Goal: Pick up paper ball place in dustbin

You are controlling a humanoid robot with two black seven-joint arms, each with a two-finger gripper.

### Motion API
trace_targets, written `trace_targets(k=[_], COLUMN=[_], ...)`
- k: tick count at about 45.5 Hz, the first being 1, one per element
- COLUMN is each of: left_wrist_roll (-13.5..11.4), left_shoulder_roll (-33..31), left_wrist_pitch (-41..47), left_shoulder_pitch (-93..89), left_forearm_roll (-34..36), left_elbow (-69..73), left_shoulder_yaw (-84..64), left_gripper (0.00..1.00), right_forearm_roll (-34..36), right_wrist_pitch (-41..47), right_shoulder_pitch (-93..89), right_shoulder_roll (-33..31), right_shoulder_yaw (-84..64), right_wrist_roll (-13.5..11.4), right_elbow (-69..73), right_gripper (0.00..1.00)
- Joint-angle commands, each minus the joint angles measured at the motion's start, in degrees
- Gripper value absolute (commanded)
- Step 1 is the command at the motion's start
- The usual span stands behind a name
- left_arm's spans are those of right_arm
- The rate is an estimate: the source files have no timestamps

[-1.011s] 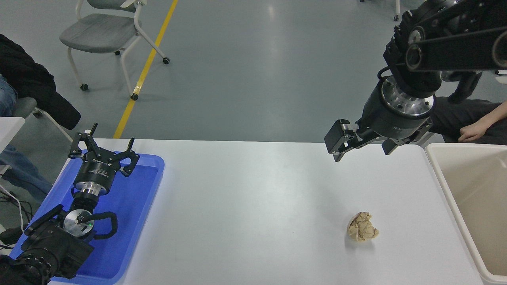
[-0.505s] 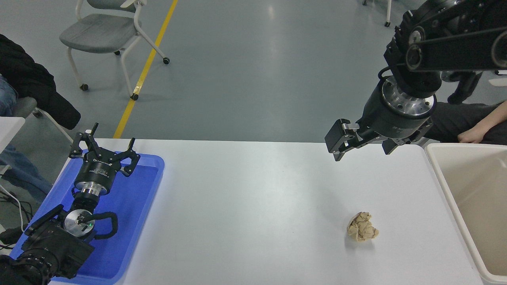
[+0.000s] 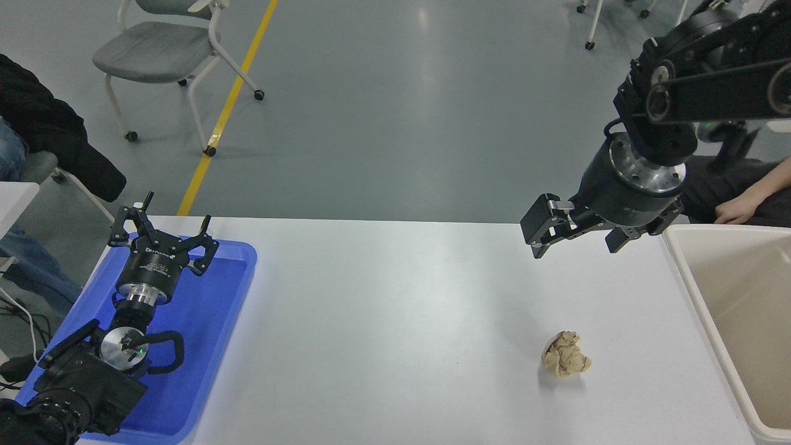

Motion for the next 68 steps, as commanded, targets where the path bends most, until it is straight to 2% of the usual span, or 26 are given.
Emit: trace_targets(k=[1,11,17,29,40,68], left_wrist_roll=[0.0,0.0,0.0,0.0,0.0,0.0], left_shoulder_roll=[-0.09,-0.09,-0.09,-0.17,-0.17,-0.17], left_wrist_pitch=[0.0,0.0,0.0,0.0,0.0,0.0], left_shoulder_pitch=[0.0,0.0,0.0,-0.09,-0.09,-0.09], left_forearm_roll=[0.0,0.0,0.0,0.0,0.0,0.0], left_elbow=[-0.03,0.14,-0.03,-0.03,-0.03,-0.03], left_shoulder_yaw=[0.0,0.0,0.0,0.0,0.0,0.0], left_gripper=[1.0,1.0,1.0,1.0,1.0,1.0], right_forearm_roll=[-8.91,-17.62,-20.96,-28.26,-28.87,-29.58], right_wrist_pitch=[-2.8,-5.96,-6.32,-9.57,-12.47,-15.46], right_shoulder_pitch=[-9.76,-24.35,-33.93,-44.84,-50.73,-62.07], right_shoulder_roll=[-7.35,-13.16,-13.51,-13.42,-12.9,-7.01], right_shoulder_yaw=[2.42,12.26,19.21,23.43,27.04,30.82], right_wrist_roll=[-0.05,-0.14,-0.22,-0.14,-0.22,-0.14], right_elbow=[-2.76,-8.82,-15.24,-20.08,-23.33,-32.92], right_gripper=[1.0,1.0,1.0,1.0,1.0,1.0])
